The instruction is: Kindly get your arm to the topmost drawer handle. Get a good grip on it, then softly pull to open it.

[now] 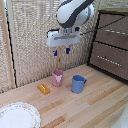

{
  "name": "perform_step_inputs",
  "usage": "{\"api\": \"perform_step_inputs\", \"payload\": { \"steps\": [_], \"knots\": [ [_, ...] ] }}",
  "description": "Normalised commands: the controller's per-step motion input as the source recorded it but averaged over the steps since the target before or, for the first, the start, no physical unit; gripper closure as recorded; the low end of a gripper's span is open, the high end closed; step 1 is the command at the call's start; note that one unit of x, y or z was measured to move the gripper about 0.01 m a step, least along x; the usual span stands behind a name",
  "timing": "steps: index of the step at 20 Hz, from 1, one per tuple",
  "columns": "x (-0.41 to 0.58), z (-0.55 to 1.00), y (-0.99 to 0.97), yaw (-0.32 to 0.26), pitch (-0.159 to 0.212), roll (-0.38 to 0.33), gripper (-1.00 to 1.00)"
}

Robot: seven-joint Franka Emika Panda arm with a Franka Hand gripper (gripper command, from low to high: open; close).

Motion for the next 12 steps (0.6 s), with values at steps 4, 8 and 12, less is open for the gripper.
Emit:
{"api": "perform_step_inputs", "payload": {
  "steps": [4,8,12],
  "knots": [
    [-0.012,0.63,-0.05,0.008,0.000,-0.125,-1.00],
    [-0.006,0.83,-0.17,-0.006,0.000,-0.091,-1.00],
    [0.013,0.56,-0.25,0.000,0.014,-0.209,-1.00]
  ]
}}
